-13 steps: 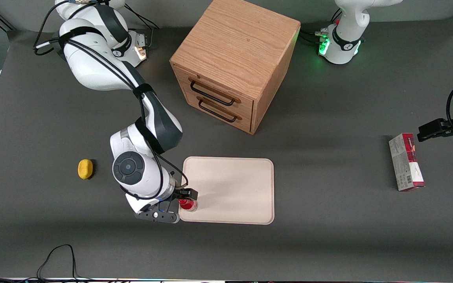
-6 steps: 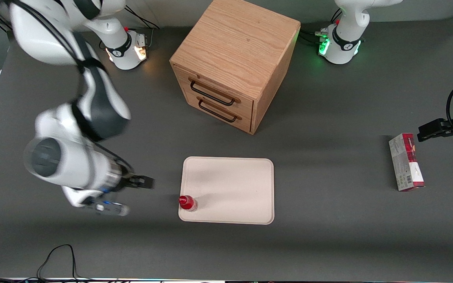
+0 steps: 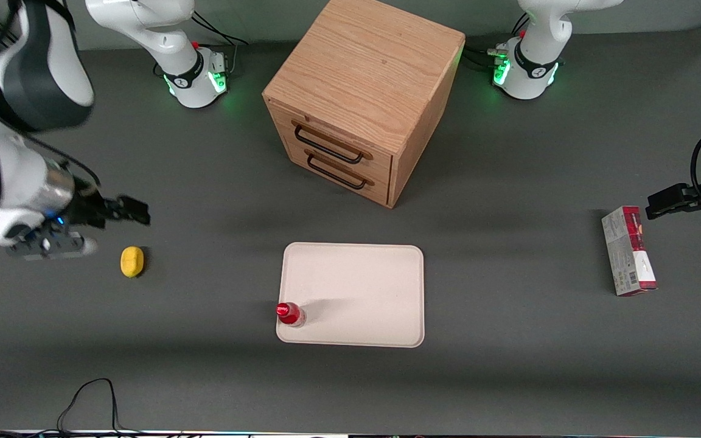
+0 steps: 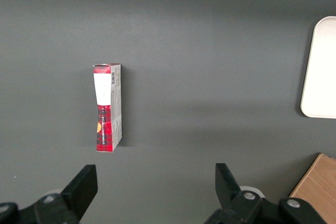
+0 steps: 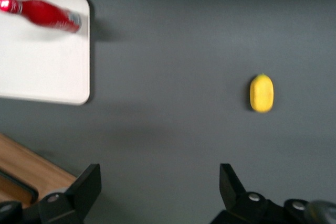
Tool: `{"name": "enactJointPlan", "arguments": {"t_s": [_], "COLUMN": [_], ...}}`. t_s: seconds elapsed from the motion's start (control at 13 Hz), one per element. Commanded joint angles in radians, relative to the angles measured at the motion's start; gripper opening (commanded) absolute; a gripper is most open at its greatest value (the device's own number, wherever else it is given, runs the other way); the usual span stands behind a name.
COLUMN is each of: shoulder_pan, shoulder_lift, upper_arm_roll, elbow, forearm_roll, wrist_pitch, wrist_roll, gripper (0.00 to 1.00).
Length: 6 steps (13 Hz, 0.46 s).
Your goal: Place coke bottle on tray
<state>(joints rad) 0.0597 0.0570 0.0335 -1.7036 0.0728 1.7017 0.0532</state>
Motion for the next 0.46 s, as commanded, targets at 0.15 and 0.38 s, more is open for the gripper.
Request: {"name": "enactJointPlan", "arguments": {"t_s": [0.15, 0.38], "shoulder_pan": [0.142, 0.200], "shoulder_lift": [-0.157, -0.149], "upper_arm_roll": [-0.151, -0.285], "elbow": [-0.107, -0.059], "forearm_roll": [0.021, 0.028], "wrist_pitch": [-0.092, -0.128], "wrist_roll": [-0.104, -0.110], "gripper": [1.00, 1.00]}}
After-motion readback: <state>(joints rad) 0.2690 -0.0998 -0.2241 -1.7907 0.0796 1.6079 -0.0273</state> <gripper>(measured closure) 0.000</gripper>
